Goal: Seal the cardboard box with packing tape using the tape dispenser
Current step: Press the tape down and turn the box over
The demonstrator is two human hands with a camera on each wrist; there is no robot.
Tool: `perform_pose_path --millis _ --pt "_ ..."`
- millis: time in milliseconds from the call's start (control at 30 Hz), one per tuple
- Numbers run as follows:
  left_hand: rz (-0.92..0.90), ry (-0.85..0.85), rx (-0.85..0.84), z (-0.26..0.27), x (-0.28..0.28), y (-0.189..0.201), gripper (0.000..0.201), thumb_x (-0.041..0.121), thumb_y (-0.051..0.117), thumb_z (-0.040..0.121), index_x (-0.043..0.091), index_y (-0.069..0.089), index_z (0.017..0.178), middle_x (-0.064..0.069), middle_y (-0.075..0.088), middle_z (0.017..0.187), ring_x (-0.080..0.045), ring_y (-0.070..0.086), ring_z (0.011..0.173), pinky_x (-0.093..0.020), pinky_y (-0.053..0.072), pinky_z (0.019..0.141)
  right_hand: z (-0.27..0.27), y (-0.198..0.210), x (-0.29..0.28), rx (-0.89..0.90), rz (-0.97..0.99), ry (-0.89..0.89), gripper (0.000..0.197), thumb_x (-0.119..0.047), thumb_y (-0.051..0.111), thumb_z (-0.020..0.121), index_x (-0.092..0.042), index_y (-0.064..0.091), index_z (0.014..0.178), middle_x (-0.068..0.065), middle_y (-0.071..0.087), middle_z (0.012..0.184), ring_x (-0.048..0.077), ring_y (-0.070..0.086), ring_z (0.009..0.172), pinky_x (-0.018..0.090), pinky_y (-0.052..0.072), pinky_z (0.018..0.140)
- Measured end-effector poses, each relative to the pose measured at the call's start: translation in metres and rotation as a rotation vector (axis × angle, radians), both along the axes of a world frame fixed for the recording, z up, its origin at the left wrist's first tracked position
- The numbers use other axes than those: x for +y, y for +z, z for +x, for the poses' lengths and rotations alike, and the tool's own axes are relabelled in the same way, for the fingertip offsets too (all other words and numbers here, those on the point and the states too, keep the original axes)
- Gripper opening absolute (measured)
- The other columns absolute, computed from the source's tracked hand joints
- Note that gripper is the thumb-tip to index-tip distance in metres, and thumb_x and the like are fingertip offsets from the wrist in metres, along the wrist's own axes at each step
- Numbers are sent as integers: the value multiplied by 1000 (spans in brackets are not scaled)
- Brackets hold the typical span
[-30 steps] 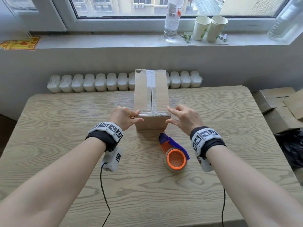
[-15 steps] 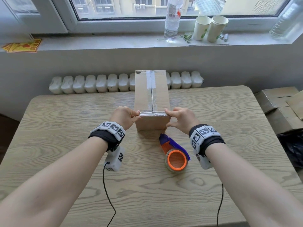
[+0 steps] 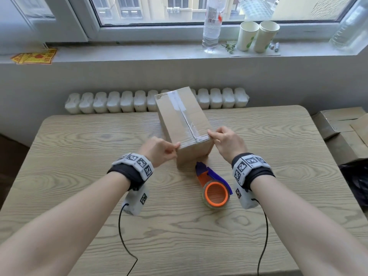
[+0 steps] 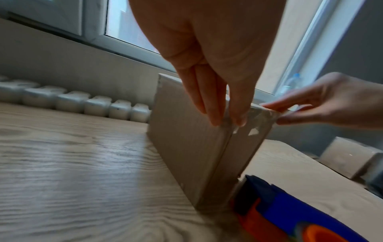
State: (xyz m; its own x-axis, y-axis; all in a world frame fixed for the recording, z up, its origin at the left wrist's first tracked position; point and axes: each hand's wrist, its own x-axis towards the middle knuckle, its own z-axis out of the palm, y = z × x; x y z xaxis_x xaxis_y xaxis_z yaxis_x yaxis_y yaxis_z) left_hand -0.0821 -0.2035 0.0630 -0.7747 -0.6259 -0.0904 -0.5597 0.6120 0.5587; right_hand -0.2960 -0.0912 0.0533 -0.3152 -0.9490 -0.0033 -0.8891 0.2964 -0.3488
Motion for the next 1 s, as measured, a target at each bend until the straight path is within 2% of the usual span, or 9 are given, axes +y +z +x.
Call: perform_pose_path --millis 100,167,233,300,367,400,500,733,1000 --pt "-63 -53 6 5 8 -11 39 11 66 81 19 63 119 -4 77 93 -16 72 79 -30 58 80 11 5 6 -4 1 35 50 -15 56 85 -12 47 135 9 43 142 26 44 127 38 37 106" --pt "-179 -11 36 5 4 -12 40 6 59 81 19 64 119 -6 74 90 -27 69 76 -36 57 69 29 8 3 -29 3 109 62 -32 56 87 -9 37 141 8 35 150 23 33 137 34 24 114" --pt "-246 -3 44 3 -1 -7 45 0 55 79 17 62 121 -11 67 99 -35 65 81 -40 55 64 49 6 -4 -19 23 159 76 -48 53 87 -7 27 145 10 27 154 22 25 142 33 18 116" --pt "-244 -36 -12 0 -7 -3 59 -6 55 77 15 51 132 -13 57 124 -33 59 107 -41 54 82 67 0 -14 11 74 149 89 -58 50 84 -5 18 147 12 17 157 21 16 145 32 11 118" --pt "-253 -101 -150 -2 -14 -3 76 -5 56 77 18 29 145 -8 31 152 -25 33 138 -37 33 112 79 -6 -22 34 114 92 95 -62 48 83 -3 11 148 14 10 158 22 10 146 33 6 119" --pt "-258 -152 -237 -5 -17 -2 83 -5 54 78 20 17 148 -4 15 158 -20 17 146 -36 18 119 82 -8 -25 44 119 67 95 -61 48 84 -2 9 148 15 8 158 22 9 146 33 4 118" --pt "-267 -290 -426 -16 -26 -2 91 -3 48 79 24 -4 149 2 -8 160 -15 -6 147 -39 0 122 84 -12 -29 43 101 53 87 -49 51 86 -2 11 148 15 10 158 22 10 146 32 3 118" --pt "-308 -306 -505 -20 -55 0 93 1 52 80 29 -5 148 8 -6 160 -15 -2 148 -41 1 121 51 -6 -9 20 42 185 80 -39 62 75 -6 33 142 9 27 155 16 21 144 30 5 119" --pt "-311 -200 -382 -2 -49 -7 86 8 52 81 23 1 149 5 3 160 -15 -1 148 -34 -7 119 24 9 -4 71 112 205 74 -26 56 78 -13 28 145 0 20 157 12 15 145 28 -1 118"
